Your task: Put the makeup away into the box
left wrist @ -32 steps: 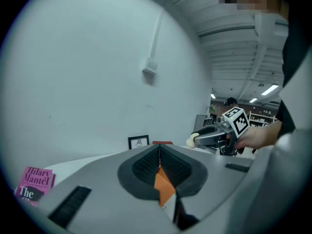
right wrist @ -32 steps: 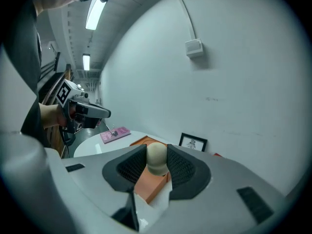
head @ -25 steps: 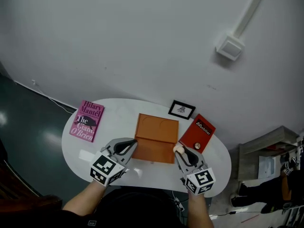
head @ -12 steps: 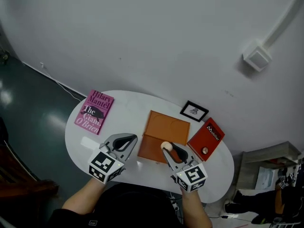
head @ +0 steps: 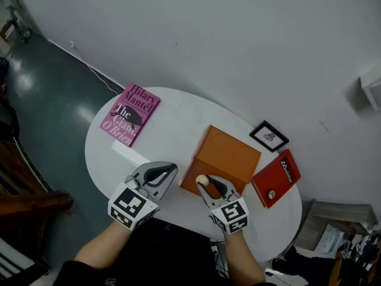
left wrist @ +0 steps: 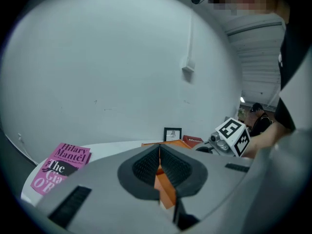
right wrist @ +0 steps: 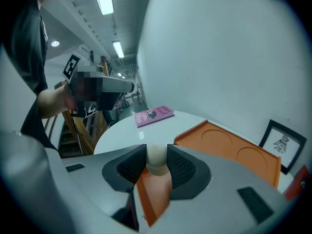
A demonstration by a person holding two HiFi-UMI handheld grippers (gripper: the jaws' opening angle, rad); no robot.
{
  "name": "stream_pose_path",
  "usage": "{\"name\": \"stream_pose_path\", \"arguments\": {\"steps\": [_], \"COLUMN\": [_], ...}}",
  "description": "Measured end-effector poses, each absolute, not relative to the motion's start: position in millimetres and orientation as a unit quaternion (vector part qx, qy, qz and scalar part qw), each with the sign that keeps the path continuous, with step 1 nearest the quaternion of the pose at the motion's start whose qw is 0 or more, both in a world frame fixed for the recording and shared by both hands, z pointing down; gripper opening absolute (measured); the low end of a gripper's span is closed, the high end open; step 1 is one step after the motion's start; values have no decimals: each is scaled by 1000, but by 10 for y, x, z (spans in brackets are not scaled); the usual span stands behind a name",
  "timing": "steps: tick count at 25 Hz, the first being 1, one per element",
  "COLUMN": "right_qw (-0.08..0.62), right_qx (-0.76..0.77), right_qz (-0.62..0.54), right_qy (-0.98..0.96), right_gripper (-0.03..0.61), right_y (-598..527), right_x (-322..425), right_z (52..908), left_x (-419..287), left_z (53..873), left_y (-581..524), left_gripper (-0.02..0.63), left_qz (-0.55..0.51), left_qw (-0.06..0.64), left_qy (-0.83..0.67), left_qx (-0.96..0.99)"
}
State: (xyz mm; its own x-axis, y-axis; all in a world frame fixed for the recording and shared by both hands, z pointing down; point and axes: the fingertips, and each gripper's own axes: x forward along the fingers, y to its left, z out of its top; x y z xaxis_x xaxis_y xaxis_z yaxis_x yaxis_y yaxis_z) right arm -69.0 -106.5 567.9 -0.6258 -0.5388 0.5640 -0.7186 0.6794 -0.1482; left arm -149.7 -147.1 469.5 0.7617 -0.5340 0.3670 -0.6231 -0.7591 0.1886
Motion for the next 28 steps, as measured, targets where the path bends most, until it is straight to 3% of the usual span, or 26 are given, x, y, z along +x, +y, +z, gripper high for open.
{"name": "stream_pose_path", "arguments": {"steps": [6, 17, 19, 28], "right_qw": [296, 321, 324, 271], "right_qx": [319, 303, 298, 369], "right_qz": [172, 201, 210, 181], "right_qy": [-884, -875, -873, -870], "right_gripper": [143, 144, 168, 190], "right_y": [-1127, -1106, -1092, -1150], "right_x": [-772, -888, -900, -817], "right_z": [6044, 6398, 6429, 5639], "left_x": [-1636, -1847, -1862, -1891], "left_z": [4871, 4978, 4939, 4585], "left_y": [-1417, -1413, -1416, -1346], "left_gripper": [14, 15, 14, 14], "left_qz": [162, 169, 167, 139], "left_qw": [165, 180, 179, 156], "left_qy": [-329, -341, -339, -303], "left_qx": [916, 907, 908, 930]}}
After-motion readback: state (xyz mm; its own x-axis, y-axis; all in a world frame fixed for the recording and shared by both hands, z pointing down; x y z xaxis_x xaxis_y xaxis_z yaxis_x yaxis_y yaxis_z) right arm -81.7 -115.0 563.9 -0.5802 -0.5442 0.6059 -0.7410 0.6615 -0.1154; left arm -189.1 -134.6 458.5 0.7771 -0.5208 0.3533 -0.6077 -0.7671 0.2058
